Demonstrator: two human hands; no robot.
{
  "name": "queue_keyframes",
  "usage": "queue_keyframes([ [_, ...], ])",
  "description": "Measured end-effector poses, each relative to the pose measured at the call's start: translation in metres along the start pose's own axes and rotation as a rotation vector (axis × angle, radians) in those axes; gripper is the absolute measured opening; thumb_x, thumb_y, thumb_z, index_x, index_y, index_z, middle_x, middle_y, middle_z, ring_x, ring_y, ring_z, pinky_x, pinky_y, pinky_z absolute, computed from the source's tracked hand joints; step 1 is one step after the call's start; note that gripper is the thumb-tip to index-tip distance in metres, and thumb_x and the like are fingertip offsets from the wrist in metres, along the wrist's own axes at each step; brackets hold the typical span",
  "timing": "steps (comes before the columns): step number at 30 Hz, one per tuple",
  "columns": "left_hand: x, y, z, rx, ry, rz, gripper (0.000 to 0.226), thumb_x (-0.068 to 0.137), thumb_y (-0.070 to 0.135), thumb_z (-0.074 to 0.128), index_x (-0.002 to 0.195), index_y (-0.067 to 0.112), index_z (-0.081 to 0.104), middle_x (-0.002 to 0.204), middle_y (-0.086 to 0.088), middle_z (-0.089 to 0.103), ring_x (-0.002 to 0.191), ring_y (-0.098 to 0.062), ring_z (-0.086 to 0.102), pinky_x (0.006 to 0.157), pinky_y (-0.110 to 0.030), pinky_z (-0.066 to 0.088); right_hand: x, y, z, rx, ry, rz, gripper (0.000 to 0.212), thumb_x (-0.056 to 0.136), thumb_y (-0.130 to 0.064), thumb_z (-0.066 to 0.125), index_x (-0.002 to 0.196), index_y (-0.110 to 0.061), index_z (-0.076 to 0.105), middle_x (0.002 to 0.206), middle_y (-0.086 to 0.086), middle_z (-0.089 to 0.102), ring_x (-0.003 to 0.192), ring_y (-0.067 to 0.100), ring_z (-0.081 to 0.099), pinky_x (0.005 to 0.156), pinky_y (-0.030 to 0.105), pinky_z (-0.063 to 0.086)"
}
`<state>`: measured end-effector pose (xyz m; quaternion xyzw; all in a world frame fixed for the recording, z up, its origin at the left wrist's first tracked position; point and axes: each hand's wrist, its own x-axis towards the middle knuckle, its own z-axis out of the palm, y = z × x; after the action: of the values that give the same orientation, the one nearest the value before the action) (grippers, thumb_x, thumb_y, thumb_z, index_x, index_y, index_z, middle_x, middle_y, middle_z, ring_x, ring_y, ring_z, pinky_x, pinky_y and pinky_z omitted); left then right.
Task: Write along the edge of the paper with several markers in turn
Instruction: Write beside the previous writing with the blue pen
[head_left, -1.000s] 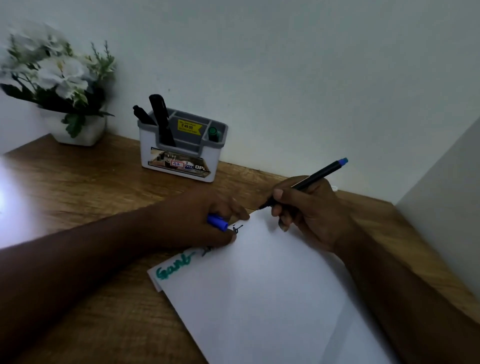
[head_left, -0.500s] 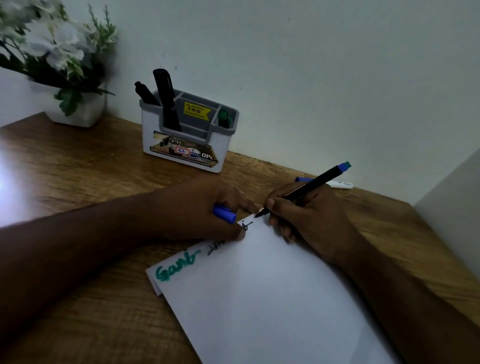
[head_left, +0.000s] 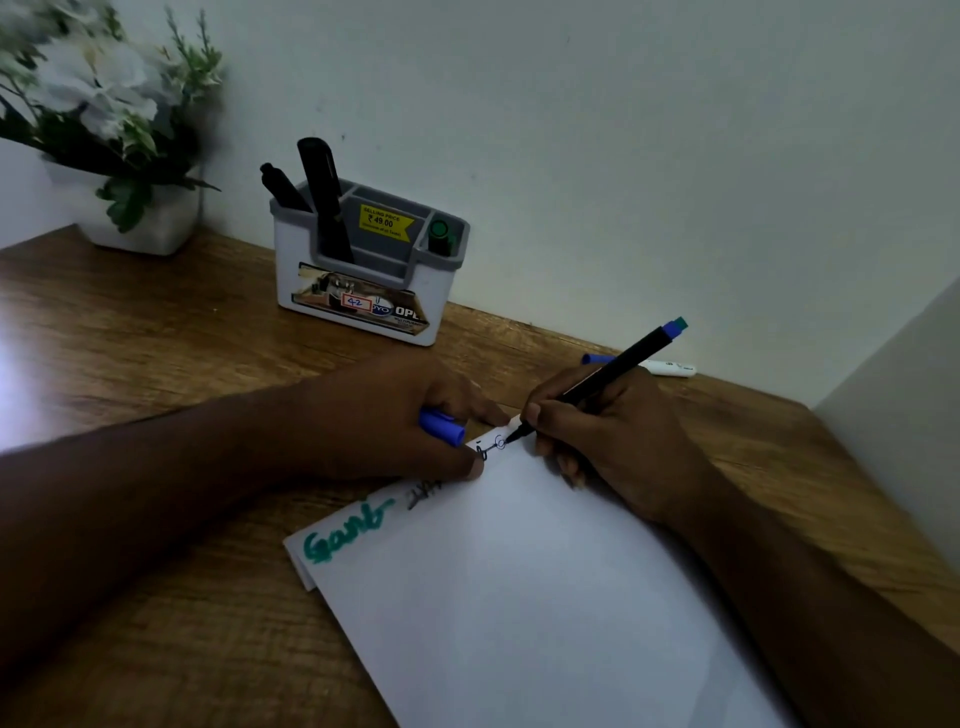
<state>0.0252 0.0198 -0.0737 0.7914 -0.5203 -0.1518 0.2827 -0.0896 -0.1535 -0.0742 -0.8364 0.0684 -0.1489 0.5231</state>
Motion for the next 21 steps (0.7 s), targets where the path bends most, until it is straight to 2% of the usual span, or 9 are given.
queue_keyframes([
  [2,-0.0007,0.0002,-0.0005,0.003,-0.008,-0.017,0.039,0.072,0.035,0.076,0.050,0.020,0.048,0.056,0.020,0.059,0.060,0.003,0.056,0.049,-0.011,0.040,0.0004,0.0007,-0.0005,0.001,0.018,0.002,0.016,0.087,0.005,0.060,0.074,0.000,0.069,0.051,0.007,0.062,0.035,0.013,0.049,0.035,0.022,0.042],
  [3,-0.0013,0.0010,-0.0009,0.002,-0.015,-0.022,0.039,0.073,0.034,0.076,0.051,0.019,0.048,0.063,0.023,0.063,0.069,0.004,0.061,0.056,-0.016,0.047,0.0003,0.0006,-0.0008,-0.005,0.019,0.004,0.017,0.087,0.005,0.060,0.074,-0.001,0.070,0.051,0.006,0.062,0.035,0.013,0.049,0.035,0.022,0.042],
  [5,-0.0021,0.0022,-0.0017,0.002,-0.028,-0.015,0.038,0.073,0.034,0.076,0.052,0.018,0.049,0.092,0.024,0.066,0.095,-0.006,0.065,0.078,-0.033,0.055,0.0007,0.0012,-0.0017,0.003,0.024,0.009,0.016,0.086,0.006,0.060,0.073,0.001,0.069,0.050,0.007,0.061,0.034,0.014,0.047,0.035,0.022,0.041],
  [6,-0.0026,0.0028,-0.0022,0.004,-0.033,-0.010,0.037,0.073,0.034,0.076,0.052,0.017,0.050,0.105,0.022,0.064,0.103,-0.011,0.063,0.084,-0.038,0.054,0.0012,0.0020,-0.0020,0.027,0.033,0.011,0.016,0.086,0.007,0.060,0.072,0.002,0.068,0.049,0.007,0.060,0.033,0.015,0.047,0.035,0.022,0.041],
  [8,-0.0031,0.0030,-0.0031,0.014,-0.037,-0.009,0.037,0.072,0.035,0.076,0.053,0.016,0.051,0.116,0.020,0.061,0.109,-0.011,0.061,0.088,-0.041,0.053,0.0027,0.0041,-0.0020,0.077,0.055,0.011,0.018,0.086,0.006,0.061,0.071,0.000,0.068,0.049,0.008,0.060,0.033,0.016,0.048,0.035,0.022,0.042],
  [13,-0.0027,0.0004,-0.0024,0.012,-0.023,-0.020,0.038,0.070,0.038,0.076,0.051,0.017,0.051,0.113,0.002,0.070,0.105,-0.023,0.064,0.085,-0.047,0.053,0.0028,0.0036,-0.0014,0.032,0.032,0.017,0.017,0.086,0.005,0.061,0.073,-0.002,0.070,0.050,0.007,0.062,0.034,0.014,0.049,0.035,0.023,0.043],
  [15,-0.0023,0.0014,-0.0024,0.011,-0.041,-0.021,0.033,0.071,0.038,0.075,0.056,0.016,0.056,0.117,0.009,0.068,0.107,-0.019,0.063,0.088,-0.044,0.053,0.0034,0.0039,-0.0019,0.038,0.040,0.032,0.017,0.086,0.006,0.060,0.073,0.000,0.069,0.049,0.007,0.062,0.034,0.014,0.049,0.034,0.023,0.043],
  [17,-0.0028,0.0031,-0.0028,0.011,-0.056,-0.030,0.035,0.073,0.033,0.076,0.056,0.011,0.054,0.118,0.026,0.057,0.111,-0.005,0.059,0.092,-0.035,0.051,0.0037,0.0042,-0.0016,0.050,0.051,0.030,0.017,0.087,0.006,0.060,0.074,0.001,0.069,0.050,0.008,0.061,0.034,0.015,0.049,0.035,0.022,0.043],
  [21,-0.0033,0.0034,-0.0034,0.000,-0.039,-0.005,0.038,0.073,0.033,0.076,0.053,0.013,0.050,0.124,0.022,0.059,0.116,-0.003,0.056,0.094,-0.036,0.050,0.0040,0.0046,-0.0016,0.036,0.067,0.036,0.016,0.086,0.007,0.059,0.073,0.004,0.067,0.048,0.007,0.060,0.032,0.015,0.048,0.034,0.022,0.042],
])
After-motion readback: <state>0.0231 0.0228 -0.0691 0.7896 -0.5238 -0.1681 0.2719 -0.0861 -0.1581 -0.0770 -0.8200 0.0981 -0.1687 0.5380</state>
